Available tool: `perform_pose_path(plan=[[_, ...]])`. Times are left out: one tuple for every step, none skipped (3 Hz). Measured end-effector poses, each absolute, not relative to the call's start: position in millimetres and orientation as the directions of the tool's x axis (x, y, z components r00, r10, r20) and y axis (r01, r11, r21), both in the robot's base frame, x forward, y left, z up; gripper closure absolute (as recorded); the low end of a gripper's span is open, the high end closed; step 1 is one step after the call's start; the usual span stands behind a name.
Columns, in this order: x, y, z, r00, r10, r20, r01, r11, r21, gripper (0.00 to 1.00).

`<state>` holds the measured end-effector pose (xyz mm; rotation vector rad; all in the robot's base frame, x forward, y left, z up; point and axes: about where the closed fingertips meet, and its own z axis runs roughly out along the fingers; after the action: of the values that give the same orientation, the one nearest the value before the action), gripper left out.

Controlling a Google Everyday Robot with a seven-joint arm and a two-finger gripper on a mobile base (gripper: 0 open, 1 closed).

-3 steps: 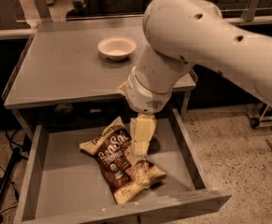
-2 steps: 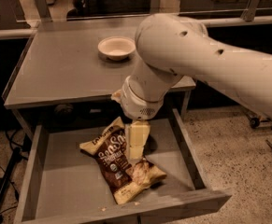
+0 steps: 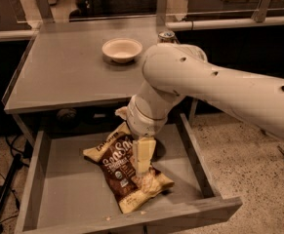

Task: Pick brown chip bag from top drawer and place on counter

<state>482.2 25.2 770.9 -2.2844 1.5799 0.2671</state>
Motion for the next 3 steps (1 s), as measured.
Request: perform_pose_path(plan=[[488, 22, 736, 0.368, -0.856, -0.363, -0.929, -0.326, -0.176, 0.00], [493, 22, 715, 0.366, -0.850, -0.379, -0.930, -0.323, -0.173, 0.00], [496, 27, 692, 0.359, -0.836, -0.415, -0.933, -0.323, -0.158, 0.00]])
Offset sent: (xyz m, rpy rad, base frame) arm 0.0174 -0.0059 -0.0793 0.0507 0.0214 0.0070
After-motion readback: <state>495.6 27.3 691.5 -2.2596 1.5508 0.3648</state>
